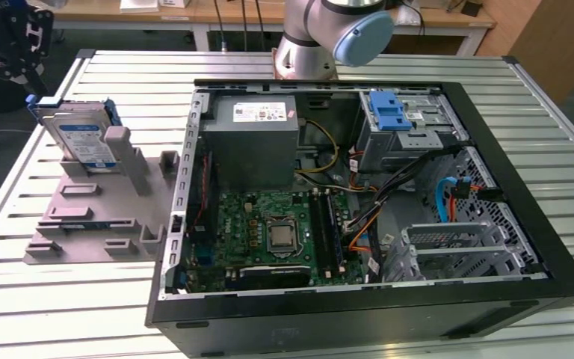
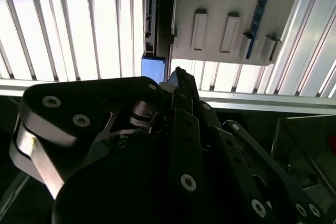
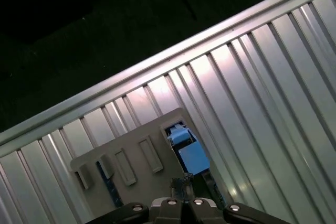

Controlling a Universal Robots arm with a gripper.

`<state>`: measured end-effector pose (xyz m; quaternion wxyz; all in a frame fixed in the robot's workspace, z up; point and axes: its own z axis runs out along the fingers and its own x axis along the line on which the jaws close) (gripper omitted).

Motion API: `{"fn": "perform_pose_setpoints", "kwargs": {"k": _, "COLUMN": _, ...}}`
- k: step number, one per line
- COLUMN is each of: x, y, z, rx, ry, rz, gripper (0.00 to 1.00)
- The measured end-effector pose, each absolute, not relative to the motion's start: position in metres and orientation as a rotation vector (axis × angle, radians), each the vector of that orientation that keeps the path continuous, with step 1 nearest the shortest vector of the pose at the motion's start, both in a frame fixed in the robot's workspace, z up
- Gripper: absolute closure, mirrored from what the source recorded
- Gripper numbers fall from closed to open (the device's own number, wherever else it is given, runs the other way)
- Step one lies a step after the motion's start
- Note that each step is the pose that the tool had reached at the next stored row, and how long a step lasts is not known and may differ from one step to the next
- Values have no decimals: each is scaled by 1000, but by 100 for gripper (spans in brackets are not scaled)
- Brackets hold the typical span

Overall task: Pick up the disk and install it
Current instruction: 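Pick up the disk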

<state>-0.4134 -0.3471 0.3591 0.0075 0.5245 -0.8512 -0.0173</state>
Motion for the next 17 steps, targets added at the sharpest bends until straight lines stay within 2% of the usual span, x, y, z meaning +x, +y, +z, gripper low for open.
{"fn": "perform_pose_setpoints", "kwargs": {"k": 17, "x": -413, "y": -347, "z": 358, "rx": 1822, "ry": -2555, "rz": -39, "gripper": 89}}
